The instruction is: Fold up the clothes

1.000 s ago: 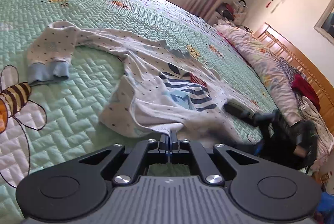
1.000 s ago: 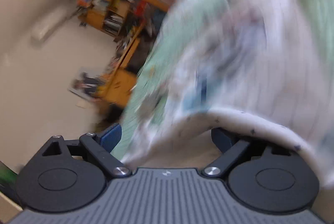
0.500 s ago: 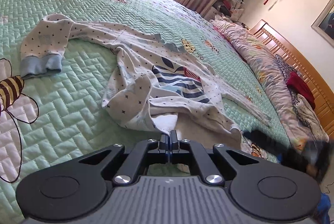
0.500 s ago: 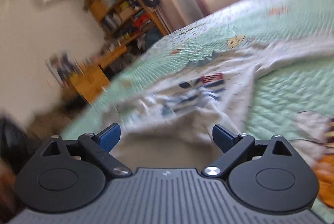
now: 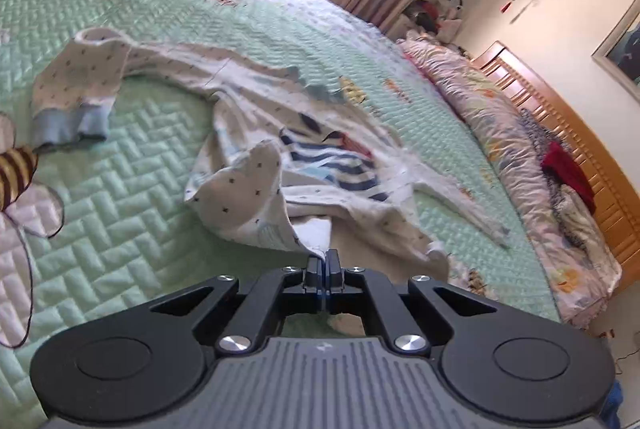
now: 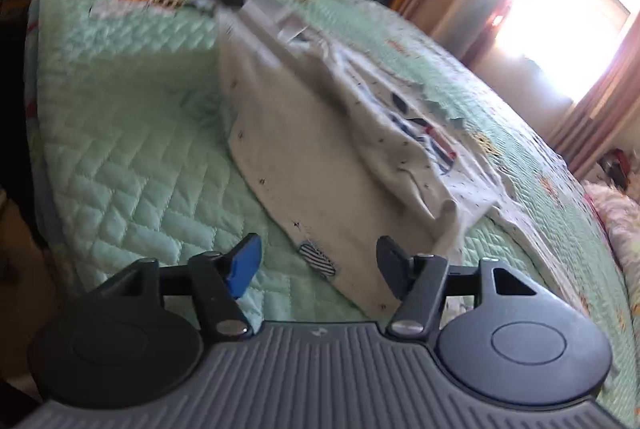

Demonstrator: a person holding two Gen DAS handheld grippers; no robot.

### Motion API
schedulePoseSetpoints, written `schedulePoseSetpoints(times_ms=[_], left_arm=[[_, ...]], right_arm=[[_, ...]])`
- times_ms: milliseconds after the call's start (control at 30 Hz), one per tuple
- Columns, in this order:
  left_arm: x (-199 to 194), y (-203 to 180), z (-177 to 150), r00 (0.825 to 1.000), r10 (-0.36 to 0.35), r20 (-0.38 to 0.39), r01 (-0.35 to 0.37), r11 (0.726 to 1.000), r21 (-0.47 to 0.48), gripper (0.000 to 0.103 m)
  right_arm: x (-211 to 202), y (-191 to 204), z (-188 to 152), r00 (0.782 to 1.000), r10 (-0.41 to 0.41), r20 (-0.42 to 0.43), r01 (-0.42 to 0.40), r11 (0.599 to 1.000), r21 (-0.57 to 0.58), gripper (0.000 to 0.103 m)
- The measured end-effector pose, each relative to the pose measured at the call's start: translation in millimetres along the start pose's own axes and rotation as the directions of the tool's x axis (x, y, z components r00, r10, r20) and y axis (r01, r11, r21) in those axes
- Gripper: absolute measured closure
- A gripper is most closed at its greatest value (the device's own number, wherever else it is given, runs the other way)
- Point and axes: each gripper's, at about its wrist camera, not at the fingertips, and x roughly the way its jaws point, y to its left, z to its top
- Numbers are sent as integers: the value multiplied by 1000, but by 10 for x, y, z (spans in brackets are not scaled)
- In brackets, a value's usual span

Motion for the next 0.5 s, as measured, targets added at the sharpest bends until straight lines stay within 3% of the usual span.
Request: schedulePoseSetpoints(times_ms=[267,500], left_arm=[[1,-22,182,998,-64,22,65,995,-71,103],[-13,-41,240,995,-93,23,94,991,-93,103]], right_arm=[[133,247,116,999,-20,29,27,969,-247,41],[249,237,134,994,-85,72,98,976,-197,40]])
